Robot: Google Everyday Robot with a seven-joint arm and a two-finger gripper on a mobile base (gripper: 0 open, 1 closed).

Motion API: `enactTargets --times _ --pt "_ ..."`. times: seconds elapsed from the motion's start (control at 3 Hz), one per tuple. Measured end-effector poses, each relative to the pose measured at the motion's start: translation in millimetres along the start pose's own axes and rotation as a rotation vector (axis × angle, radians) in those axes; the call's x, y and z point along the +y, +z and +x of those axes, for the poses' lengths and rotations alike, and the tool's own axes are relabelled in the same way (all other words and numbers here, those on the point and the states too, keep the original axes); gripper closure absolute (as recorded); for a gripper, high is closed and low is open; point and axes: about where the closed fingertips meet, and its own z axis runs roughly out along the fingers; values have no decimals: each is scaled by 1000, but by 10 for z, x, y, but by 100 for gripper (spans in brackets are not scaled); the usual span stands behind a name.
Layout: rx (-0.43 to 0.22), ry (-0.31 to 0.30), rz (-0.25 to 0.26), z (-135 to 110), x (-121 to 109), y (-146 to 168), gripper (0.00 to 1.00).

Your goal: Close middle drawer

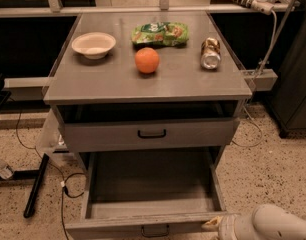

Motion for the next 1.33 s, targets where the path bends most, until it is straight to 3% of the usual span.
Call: enactTargets --times 0.33,0.67,1.33 --pt "-28 -44 39 -79 -131 61 0" --pt "-59 -107 87 -258 -386 87 19" --pt "-57 -187 174 -667 -1457 -21 65"
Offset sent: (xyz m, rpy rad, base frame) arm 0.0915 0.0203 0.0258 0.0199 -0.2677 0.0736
